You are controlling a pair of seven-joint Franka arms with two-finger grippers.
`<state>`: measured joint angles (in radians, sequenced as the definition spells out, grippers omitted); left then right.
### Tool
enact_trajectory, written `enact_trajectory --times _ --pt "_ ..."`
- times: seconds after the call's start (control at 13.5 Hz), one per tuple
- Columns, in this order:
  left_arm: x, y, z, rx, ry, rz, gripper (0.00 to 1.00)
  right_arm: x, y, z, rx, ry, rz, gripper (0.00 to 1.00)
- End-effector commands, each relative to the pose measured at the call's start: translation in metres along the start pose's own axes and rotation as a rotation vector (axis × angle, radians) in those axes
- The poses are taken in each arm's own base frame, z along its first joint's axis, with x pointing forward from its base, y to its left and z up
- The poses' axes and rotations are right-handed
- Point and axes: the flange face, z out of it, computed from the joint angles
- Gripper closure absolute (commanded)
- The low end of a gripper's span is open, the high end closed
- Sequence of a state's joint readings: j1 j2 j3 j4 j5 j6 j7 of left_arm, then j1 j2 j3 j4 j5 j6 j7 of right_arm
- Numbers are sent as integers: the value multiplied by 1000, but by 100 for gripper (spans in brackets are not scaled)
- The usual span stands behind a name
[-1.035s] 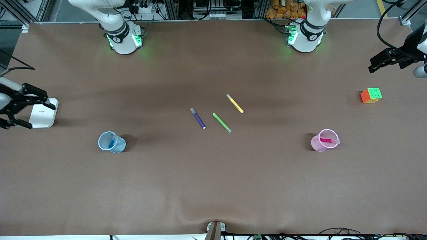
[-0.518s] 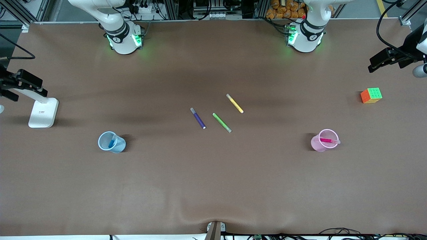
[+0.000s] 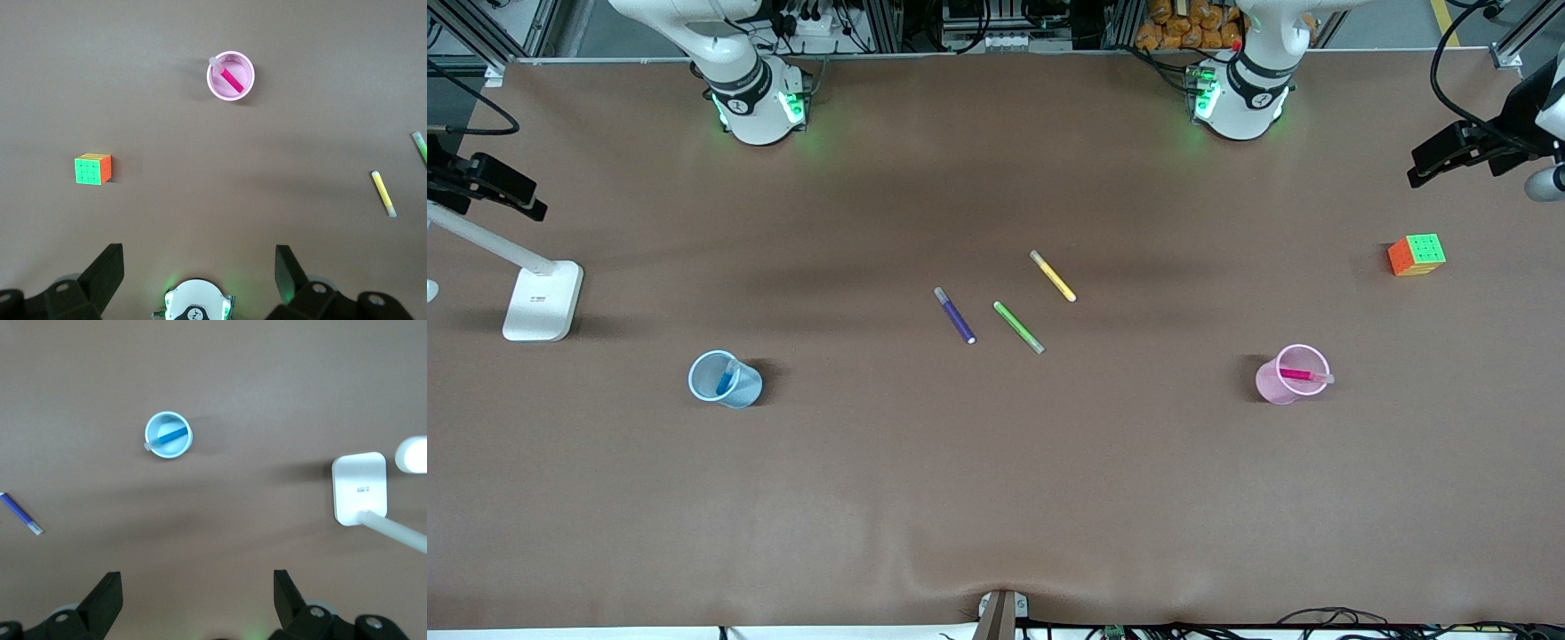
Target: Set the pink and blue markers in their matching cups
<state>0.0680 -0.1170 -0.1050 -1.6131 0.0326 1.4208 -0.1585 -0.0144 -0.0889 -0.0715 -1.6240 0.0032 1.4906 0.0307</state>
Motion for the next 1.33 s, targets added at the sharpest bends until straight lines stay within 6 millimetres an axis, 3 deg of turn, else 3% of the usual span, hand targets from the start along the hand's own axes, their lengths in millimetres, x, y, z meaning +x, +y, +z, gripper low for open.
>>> enact_trajectory --times 0.0,0.37,0.67,1.26 --pt "-12 6 -4 -14 -2 19 0 -9 1 -5 -16 -1 18 0" --pt "-12 28 -4 -7 -1 64 0 7 5 -16 0 10 34 0" --pt "-9 30 0 -8 -9 65 0 5 -6 -16 7 -6 20 0" --pt "-3 31 -7 -14 6 67 0 5 -7 -11 4 -17 5 0"
